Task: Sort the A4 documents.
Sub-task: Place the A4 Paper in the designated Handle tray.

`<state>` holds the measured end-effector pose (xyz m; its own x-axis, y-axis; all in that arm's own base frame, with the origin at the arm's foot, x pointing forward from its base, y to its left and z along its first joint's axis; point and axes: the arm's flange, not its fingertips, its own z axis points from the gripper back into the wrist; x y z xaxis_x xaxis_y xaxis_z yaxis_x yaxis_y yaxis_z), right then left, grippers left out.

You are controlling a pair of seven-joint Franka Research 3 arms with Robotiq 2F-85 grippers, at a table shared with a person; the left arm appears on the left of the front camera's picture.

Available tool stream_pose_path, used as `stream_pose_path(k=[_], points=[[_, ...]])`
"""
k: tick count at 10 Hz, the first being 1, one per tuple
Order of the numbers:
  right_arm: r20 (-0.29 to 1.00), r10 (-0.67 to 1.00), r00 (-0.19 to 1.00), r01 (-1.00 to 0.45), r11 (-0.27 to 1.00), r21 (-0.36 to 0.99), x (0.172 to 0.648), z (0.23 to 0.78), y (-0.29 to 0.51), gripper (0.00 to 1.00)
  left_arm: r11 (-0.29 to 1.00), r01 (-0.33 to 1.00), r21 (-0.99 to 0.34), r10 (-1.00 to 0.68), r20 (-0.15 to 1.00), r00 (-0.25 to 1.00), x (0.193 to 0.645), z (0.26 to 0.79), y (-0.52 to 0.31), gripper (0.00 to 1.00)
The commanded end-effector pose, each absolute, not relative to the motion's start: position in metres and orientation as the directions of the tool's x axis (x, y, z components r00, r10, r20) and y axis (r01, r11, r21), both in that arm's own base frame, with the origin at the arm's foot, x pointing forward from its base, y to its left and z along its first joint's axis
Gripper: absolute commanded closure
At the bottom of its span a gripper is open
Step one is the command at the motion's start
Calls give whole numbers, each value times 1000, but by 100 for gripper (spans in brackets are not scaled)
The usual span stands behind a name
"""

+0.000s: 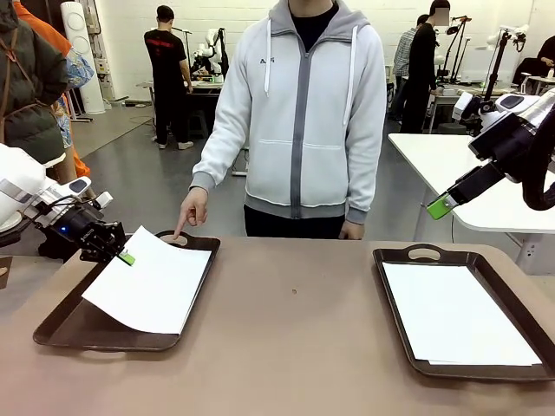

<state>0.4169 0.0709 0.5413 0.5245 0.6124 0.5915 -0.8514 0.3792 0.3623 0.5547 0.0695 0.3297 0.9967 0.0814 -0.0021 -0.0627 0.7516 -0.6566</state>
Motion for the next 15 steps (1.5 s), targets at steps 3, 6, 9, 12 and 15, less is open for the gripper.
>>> stream_pose_path(k=[3,6,9,12,15], points=[[598,609,520,-854,370,366,417,541,71,0,792,-96,-603,89,-42,995,555,333,67,99],[598,609,520,-854,370,366,417,541,71,0,813,-96,-575,79,-56,995,556,335,72,91],[598,609,520,-854,370,366,417,541,71,0,827,-90,-555,71,-56,996,557,337,73,59],[598,609,520,-854,370,366,417,541,71,0,842,-96,-531,74,-62,995,557,338,75,31],[598,609,520,-854,370,366,417,541,71,0,845,-96,-526,71,-68,995,556,340,75,0]])
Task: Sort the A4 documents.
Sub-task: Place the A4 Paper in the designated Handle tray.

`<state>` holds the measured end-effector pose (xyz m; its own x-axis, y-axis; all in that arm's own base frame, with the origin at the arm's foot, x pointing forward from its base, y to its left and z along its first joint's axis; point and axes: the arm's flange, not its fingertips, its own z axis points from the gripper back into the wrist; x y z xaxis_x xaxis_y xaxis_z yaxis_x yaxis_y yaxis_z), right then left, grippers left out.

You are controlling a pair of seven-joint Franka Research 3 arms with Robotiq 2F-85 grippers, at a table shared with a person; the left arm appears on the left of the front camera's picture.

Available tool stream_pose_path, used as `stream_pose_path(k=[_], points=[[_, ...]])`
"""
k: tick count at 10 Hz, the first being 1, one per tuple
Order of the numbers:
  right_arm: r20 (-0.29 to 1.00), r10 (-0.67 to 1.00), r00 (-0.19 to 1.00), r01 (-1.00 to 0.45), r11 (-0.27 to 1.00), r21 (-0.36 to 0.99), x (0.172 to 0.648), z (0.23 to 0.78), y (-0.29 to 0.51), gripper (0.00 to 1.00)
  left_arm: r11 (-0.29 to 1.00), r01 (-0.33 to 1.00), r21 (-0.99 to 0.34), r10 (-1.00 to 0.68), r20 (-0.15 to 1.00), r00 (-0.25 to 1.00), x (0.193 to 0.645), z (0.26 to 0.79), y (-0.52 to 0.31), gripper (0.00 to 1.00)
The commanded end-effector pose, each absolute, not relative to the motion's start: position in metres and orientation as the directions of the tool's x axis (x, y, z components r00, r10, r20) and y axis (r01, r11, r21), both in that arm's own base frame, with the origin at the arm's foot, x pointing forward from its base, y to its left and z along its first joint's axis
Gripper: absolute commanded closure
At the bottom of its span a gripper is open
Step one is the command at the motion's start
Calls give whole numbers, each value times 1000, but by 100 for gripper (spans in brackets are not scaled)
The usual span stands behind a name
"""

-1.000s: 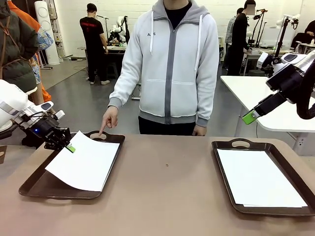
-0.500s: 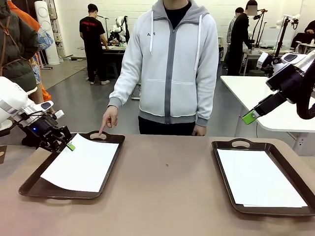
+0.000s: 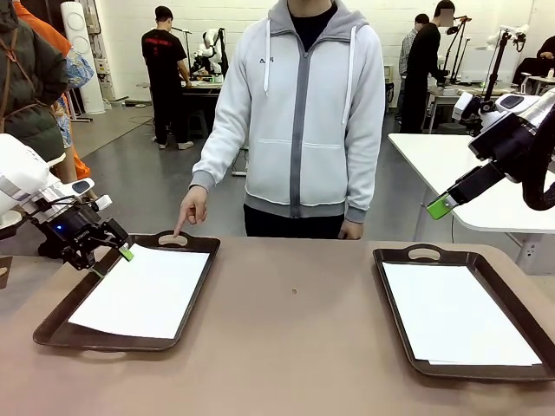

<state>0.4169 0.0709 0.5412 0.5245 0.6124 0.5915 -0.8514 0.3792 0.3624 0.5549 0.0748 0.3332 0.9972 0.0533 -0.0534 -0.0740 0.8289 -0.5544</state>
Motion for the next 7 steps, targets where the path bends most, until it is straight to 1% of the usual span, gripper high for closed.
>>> stream_pose_path(k=[1,4,5,6,7], points=[[598,609,520,-854,370,366,417,541,71,0,842,-95,-531,71,-67,995,555,340,76,0],[598,609,520,-854,370,366,417,541,71,0,834,-95,-543,80,-51,995,554,342,75,0],[598,609,520,-854,370,366,417,541,71,0,802,-112,-586,97,-57,994,554,342,74,0],[598,609,520,-854,370,366,417,541,71,0,829,-73,-554,56,-47,997,555,337,75,0],[598,609,520,-854,370,366,417,541,71,0,829,-73,-554,56,-47,997,555,337,75,0]])
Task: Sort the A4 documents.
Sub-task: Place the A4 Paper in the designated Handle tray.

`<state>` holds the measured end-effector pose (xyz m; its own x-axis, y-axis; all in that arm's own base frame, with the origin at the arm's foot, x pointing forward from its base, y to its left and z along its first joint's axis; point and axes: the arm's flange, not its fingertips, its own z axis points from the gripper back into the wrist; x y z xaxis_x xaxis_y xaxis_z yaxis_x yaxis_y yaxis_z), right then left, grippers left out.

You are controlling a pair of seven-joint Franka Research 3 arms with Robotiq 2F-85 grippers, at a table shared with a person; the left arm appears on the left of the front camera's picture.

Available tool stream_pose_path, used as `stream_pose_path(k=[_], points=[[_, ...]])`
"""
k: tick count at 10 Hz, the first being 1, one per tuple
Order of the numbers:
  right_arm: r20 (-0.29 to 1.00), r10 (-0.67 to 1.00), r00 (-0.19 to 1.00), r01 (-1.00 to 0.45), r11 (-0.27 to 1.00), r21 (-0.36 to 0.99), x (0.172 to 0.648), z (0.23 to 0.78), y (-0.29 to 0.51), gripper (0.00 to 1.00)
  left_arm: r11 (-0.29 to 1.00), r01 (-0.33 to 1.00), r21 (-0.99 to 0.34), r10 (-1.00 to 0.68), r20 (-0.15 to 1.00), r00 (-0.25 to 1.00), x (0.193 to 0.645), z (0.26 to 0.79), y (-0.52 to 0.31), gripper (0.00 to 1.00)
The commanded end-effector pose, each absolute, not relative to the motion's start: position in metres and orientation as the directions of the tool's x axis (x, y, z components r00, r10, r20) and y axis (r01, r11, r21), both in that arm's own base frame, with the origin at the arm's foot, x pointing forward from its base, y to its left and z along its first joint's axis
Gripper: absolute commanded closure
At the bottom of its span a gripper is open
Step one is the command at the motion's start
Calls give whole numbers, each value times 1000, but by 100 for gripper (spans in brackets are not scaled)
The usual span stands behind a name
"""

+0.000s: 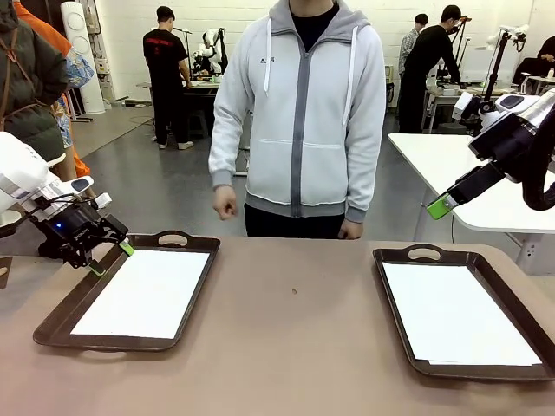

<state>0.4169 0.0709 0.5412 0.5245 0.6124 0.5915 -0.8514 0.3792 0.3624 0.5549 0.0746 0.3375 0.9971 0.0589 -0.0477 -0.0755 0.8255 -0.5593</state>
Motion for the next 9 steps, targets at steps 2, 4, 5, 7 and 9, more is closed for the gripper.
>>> stream_pose_path(k=[2,4,5,7,9], points=[[598,609,520,-854,370,366,417,541,71,0,829,-73,-554,56,-47,997,555,337,75,0],[598,609,520,-854,370,366,417,541,71,0,829,-73,-554,56,-47,997,555,337,75,0],[598,609,520,-854,370,366,417,541,71,0,829,-73,-554,56,-47,997,555,337,75,0],[598,609,520,-854,370,366,417,541,71,0,829,-73,-554,56,-47,997,555,337,75,0],[598,609,520,-854,370,366,417,541,71,0,829,-73,-554,56,-47,997,555,337,75,0]])
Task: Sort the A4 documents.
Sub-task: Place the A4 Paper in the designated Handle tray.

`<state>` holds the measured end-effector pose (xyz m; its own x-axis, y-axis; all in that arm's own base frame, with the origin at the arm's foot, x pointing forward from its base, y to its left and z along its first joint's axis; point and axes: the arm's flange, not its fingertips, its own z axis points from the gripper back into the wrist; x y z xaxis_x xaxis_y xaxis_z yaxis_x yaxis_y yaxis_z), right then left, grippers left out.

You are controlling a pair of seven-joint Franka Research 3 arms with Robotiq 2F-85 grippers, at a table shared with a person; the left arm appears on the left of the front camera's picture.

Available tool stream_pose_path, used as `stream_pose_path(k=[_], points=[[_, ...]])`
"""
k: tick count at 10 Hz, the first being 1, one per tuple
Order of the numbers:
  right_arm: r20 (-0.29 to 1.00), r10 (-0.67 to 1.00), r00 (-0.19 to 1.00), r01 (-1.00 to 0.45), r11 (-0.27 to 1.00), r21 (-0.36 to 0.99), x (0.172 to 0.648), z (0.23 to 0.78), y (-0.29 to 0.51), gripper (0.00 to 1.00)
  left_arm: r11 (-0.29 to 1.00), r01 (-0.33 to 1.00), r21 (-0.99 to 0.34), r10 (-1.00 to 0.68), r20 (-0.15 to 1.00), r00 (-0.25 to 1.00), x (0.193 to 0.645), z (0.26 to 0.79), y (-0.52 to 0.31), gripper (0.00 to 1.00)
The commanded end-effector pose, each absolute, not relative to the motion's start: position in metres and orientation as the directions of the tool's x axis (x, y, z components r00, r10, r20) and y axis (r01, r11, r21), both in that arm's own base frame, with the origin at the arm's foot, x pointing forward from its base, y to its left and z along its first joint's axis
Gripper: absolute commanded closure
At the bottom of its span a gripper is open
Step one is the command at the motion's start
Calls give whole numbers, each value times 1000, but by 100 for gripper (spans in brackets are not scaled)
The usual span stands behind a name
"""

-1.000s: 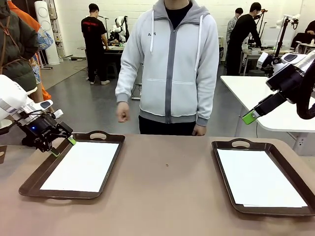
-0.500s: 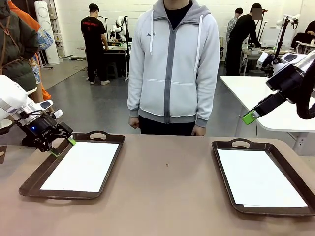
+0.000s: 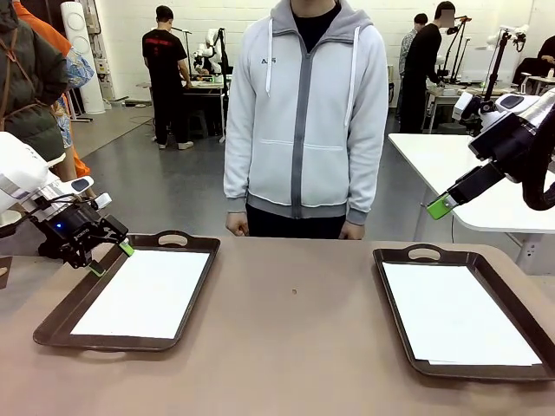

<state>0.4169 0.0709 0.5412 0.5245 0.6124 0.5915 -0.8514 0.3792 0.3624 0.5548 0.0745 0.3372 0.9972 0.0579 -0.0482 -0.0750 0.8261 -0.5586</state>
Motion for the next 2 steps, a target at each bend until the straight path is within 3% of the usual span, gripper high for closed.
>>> stream_pose_path(k=[1,2], points=[[598,609,520,-854,370,366,417,541,71,0,829,-73,-554,56,-47,997,555,337,75,0],[598,609,520,-854,370,366,417,541,71,0,829,-73,-554,56,-47,997,555,337,75,0]])
